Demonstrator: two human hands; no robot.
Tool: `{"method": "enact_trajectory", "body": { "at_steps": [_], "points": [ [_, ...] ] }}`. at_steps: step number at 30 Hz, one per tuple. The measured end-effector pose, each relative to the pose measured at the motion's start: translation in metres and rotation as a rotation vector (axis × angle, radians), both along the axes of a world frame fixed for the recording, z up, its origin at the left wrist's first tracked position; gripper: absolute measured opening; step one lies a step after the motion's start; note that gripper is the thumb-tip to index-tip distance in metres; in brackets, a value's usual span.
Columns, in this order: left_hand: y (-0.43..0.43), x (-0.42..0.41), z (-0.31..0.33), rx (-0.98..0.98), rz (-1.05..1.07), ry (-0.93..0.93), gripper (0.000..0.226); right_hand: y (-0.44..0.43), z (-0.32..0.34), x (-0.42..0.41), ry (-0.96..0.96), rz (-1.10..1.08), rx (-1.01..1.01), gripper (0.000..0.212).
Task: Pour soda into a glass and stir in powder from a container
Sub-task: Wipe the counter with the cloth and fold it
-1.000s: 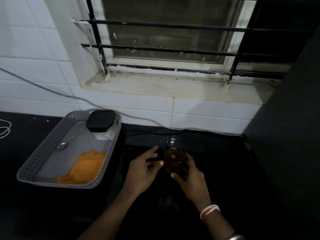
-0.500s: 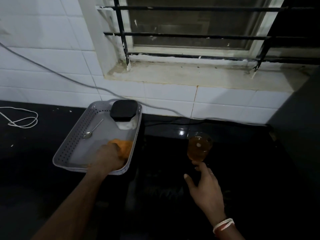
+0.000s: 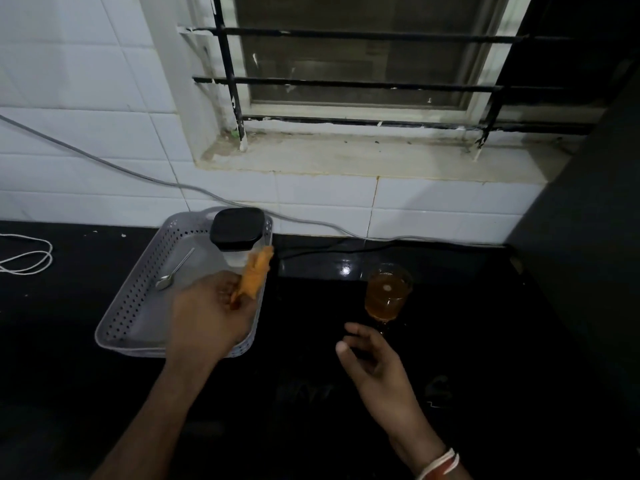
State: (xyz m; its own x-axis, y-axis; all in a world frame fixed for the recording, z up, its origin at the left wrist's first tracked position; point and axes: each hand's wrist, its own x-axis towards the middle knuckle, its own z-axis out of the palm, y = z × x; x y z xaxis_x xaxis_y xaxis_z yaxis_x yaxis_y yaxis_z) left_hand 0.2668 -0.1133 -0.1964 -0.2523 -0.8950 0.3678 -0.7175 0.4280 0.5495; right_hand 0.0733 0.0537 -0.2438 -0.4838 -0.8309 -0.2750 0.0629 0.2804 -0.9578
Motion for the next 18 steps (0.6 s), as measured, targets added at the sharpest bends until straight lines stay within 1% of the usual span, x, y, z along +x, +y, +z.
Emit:
{"method": "enact_trajectory", "body": {
  "at_steps": [1,3,4,5,6,7,8,10,11,13,14,15,16,17,18],
  "points": [
    [0.018,-0.010,0.007,0.049,-0.077,0.090,0.016,-0.002,0.009,0.006,-0.183,-0.005,-0.039,0.044],
    [0.051,-0.030,0.013,0.193,-0.322,0.179,0.036,-0.007,0.026,0.014,-0.556,-0.002,-0.108,0.055],
    [0.066,-0.040,0.011,0.271,-0.450,0.154,0.034,-0.008,0.031,0.016,-0.669,-0.014,-0.118,0.057],
    [0.077,-0.049,0.007,0.323,-0.560,0.088,0.027,-0.007,0.036,0.015,-0.708,-0.033,-0.117,0.059],
    [0.084,-0.056,0.001,0.349,-0.629,0.002,0.020,-0.004,0.037,0.012,-0.689,-0.064,-0.106,0.058],
    [0.088,-0.063,-0.005,0.358,-0.668,-0.029,0.019,0.000,0.037,0.008,-0.644,-0.105,-0.094,0.057],
    [0.088,-0.066,-0.010,0.379,-0.669,-0.005,0.023,0.006,0.034,0.003,-0.598,-0.145,-0.083,0.055],
    [0.079,-0.073,-0.017,0.453,-0.599,0.132,0.031,0.019,0.026,-0.009,-0.528,-0.245,-0.067,0.052],
    [0.073,-0.078,-0.021,0.471,-0.544,0.201,0.032,0.025,0.022,-0.015,-0.502,-0.312,-0.060,0.053],
    [0.061,-0.094,-0.030,0.464,-0.437,0.272,0.040,0.041,0.021,-0.030,-0.391,-0.500,-0.060,0.069],
    [0.056,-0.103,-0.036,0.470,-0.402,0.299,0.049,0.047,0.023,-0.039,-0.303,-0.574,-0.051,0.076],
    [0.050,-0.115,-0.044,0.496,-0.378,0.326,0.061,0.054,0.026,-0.049,-0.205,-0.632,-0.024,0.078],
    [0.044,-0.126,-0.051,0.540,-0.372,0.340,0.076,0.059,0.026,-0.059,-0.087,-0.644,0.017,0.075],
    [0.039,-0.138,-0.059,0.593,-0.378,0.339,0.090,0.062,0.027,-0.068,0.076,-0.601,0.035,0.072],
    [0.036,-0.151,-0.066,0.637,-0.387,0.331,0.102,0.064,0.025,-0.077,0.267,-0.499,0.020,0.067]
  ]
}}
